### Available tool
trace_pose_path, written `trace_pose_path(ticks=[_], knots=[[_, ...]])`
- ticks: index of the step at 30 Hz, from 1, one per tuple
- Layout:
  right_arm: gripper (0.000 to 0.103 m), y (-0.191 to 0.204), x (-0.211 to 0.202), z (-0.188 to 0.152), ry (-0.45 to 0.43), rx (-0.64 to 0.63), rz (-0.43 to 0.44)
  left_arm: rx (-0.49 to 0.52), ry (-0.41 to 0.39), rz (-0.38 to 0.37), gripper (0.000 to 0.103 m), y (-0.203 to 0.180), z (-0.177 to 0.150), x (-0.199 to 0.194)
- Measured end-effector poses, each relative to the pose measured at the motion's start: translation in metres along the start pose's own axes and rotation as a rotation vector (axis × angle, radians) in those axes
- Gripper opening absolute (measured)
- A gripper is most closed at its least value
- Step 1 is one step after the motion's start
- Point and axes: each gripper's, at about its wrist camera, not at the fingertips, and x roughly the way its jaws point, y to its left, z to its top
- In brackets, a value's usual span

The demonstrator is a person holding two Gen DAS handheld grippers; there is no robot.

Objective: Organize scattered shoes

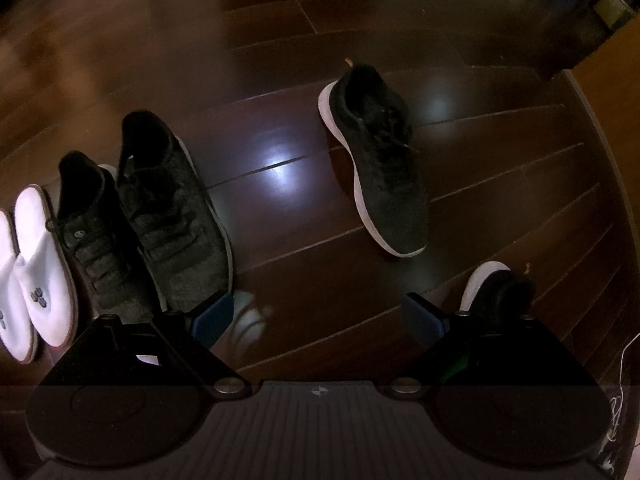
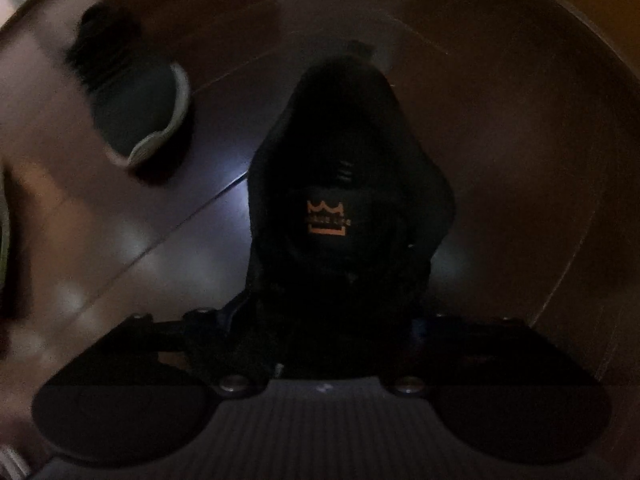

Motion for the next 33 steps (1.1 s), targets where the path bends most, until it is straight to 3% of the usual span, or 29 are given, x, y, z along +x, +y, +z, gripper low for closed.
trace_pose_path(ticks=[4,10,16,23,33], knots=[[0.070,0.009,-0.004,0.001,0.010,-0.180,0.027,0.011,0.005,0.003,0.094,-0.001,-0.002,0.001],[0.070,0.020,-0.009,-0.002,0.030,-0.322,0.039,0.010,0.004,0.002,0.094,-0.002,-0.001,0.001],[0.070,0.017,-0.032,-0.031,0.035,-0.441,0.066,0.021,0.008,0.005,0.094,-0.002,0.000,0.003],[0.082,0.015,-0.032,-0.030,0.031,-0.422,0.049,0.025,0.005,0.004,0.094,-0.004,0.002,0.004],[0.092,-0.015,-0.056,-0.052,-0.041,-0.213,0.043,0.059,0.009,0.029,0.094,-0.011,-0.001,0.013]])
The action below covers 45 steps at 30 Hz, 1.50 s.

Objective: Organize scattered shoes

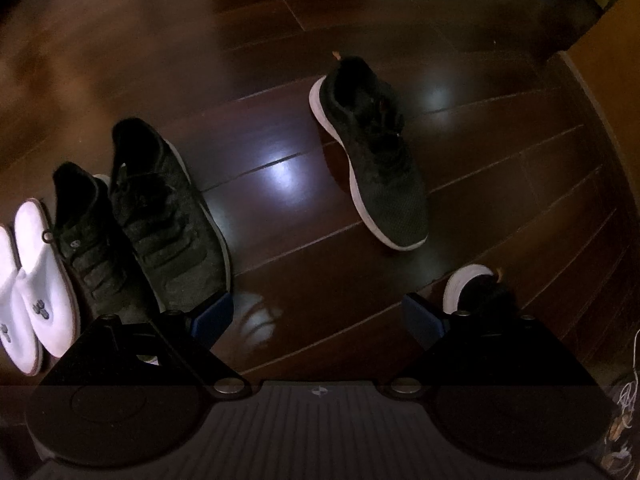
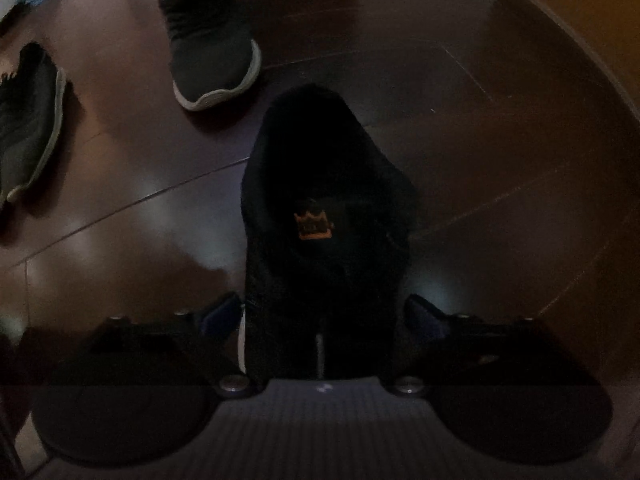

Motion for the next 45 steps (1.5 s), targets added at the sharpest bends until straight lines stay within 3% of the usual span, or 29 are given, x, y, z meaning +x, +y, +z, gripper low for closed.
trace_pose_path(ticks=[14,22,29,37,45], knots=[[0.088,-0.005,0.005,-0.012,0.010,-0.013,0.008,0.015,0.002,0.022,0.094,-0.002,0.001,0.004],[0.068,-0.010,0.004,-0.016,0.019,0.006,0.016,0.009,0.015,0.043,0.094,0.002,-0.002,0.009],[0.061,-0.004,-0.003,-0.015,0.021,0.020,0.006,0.006,0.016,0.044,0.094,0.007,-0.002,0.010],[0.059,0.004,0.003,0.004,0.011,0.027,0.004,-0.016,0.010,0.024,0.094,0.015,0.002,0.006],[0.058,0.009,-0.017,0.012,-0.018,0.014,-0.012,-0.043,0.002,0.009,0.094,0.026,0.007,0.001]])
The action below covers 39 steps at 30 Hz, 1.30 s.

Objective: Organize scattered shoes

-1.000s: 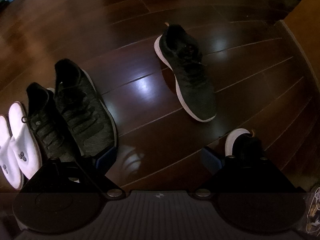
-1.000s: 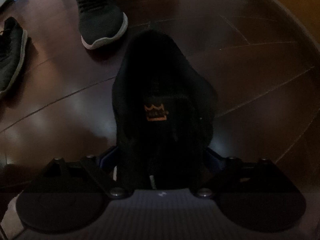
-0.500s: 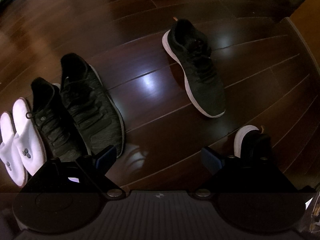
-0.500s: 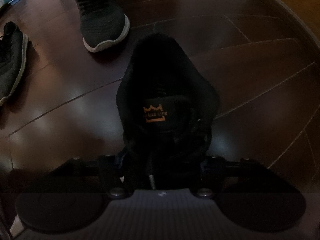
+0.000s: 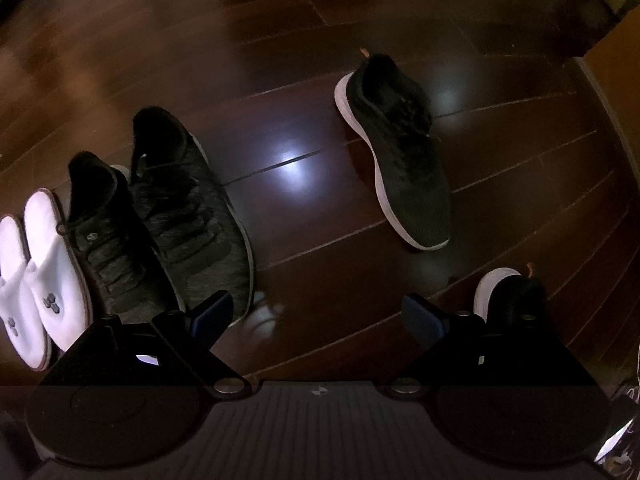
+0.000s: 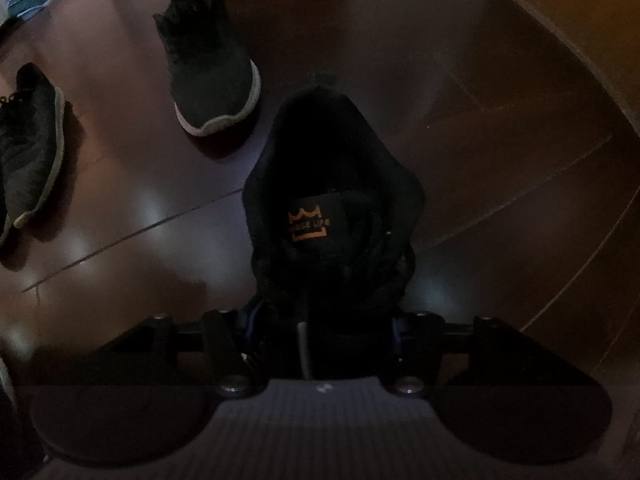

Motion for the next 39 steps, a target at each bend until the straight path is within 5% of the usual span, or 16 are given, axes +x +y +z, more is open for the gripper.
trace_pose_path(ticks=[19,30,39], knots=[[0.057,0.067,-0.051,0.061,-0.141,-0.214,0.129,-0.165,-0.026,0.011,0.094,0.058,0.017,-0.006],[0.057,0.131,-0.025,0.131,-0.083,-0.351,0.231,-0.211,-0.048,0.072,0.094,0.094,0.031,-0.008],[0.057,0.183,0.006,0.179,-0.068,-0.374,0.256,-0.269,-0.043,0.052,0.094,0.108,0.035,-0.009]])
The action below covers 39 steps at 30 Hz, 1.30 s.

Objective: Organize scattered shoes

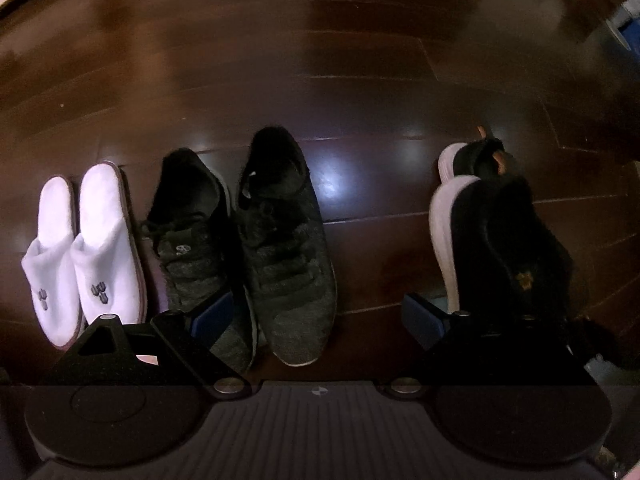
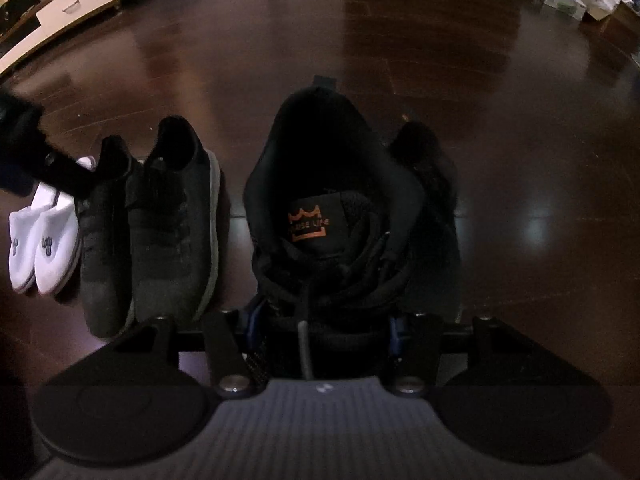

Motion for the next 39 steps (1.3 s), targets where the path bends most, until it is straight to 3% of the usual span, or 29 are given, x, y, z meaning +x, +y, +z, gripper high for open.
trace_pose_path(ticks=[9,18,23,31,39], knots=[[0.057,0.002,0.045,0.021,0.006,-0.020,-0.005,-0.004,-0.022,0.043,0.094,0.003,0.009,0.009],[0.057,-0.003,0.083,0.018,0.027,-0.008,-0.028,0.030,-0.015,0.071,0.094,-0.005,0.015,0.023],[0.057,-0.005,0.088,0.012,0.029,0.001,-0.038,0.043,-0.009,0.099,0.094,-0.010,0.014,0.031],[0.058,-0.003,0.100,0.008,0.040,0.025,-0.052,0.137,-0.088,0.167,0.094,-0.022,0.006,0.035],[0.059,-0.001,0.110,0.005,0.045,0.045,-0.050,0.143,-0.093,0.183,0.094,-0.026,0.008,0.045]])
